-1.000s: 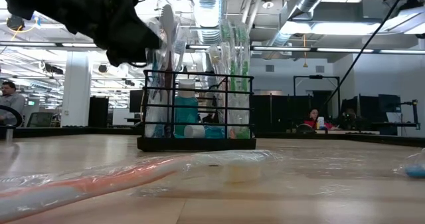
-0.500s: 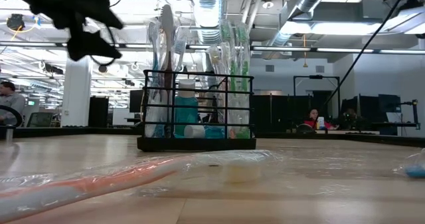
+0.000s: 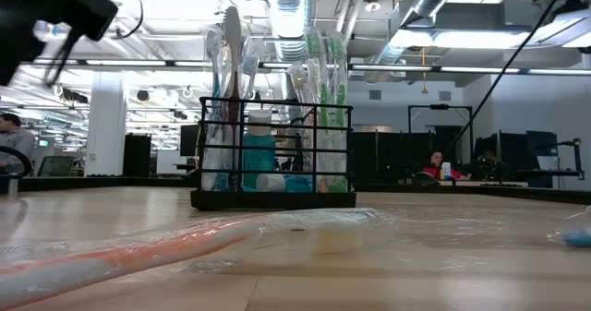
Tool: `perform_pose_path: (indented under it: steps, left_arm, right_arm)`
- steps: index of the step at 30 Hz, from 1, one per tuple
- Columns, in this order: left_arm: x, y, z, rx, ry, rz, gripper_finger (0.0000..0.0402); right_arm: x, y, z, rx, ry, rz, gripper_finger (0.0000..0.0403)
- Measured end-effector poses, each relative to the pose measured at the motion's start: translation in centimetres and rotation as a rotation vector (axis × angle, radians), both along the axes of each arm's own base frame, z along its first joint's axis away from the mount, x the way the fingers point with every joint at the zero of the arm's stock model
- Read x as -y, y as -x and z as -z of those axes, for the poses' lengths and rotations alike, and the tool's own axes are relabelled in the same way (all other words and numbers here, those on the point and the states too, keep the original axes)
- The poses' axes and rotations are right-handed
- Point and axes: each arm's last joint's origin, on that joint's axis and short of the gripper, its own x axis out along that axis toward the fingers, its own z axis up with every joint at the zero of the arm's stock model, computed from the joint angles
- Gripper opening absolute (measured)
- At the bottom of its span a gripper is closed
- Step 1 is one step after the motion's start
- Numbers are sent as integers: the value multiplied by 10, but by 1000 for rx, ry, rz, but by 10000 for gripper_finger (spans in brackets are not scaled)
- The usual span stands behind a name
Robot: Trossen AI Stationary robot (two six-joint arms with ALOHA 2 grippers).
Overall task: Pick & Place toothbrushing station
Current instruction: Put the green toothbrush into the bottom right section of the mesh organizer
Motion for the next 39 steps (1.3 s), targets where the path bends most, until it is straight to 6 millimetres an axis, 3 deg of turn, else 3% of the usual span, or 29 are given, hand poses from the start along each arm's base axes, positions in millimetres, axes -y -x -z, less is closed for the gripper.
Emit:
perform_pose_path:
  steps: [8,15,27,39]
  left_arm:
    - [13,-8,19,-161,-15,-88,214]
    - [12,7,46,-278,-33,-224,234]
    - [-3,38,87,-259,20,-321,237]
    - [-6,45,114,-250,37,-316,210]
  right_arm:
    - [-13,4,1,12,84,-88,388]
    - [-21,6,6,-8,102,-123,388]
    - [-23,7,7,-3,124,-142,388]
    - [-21,6,7,-4,124,-136,388]
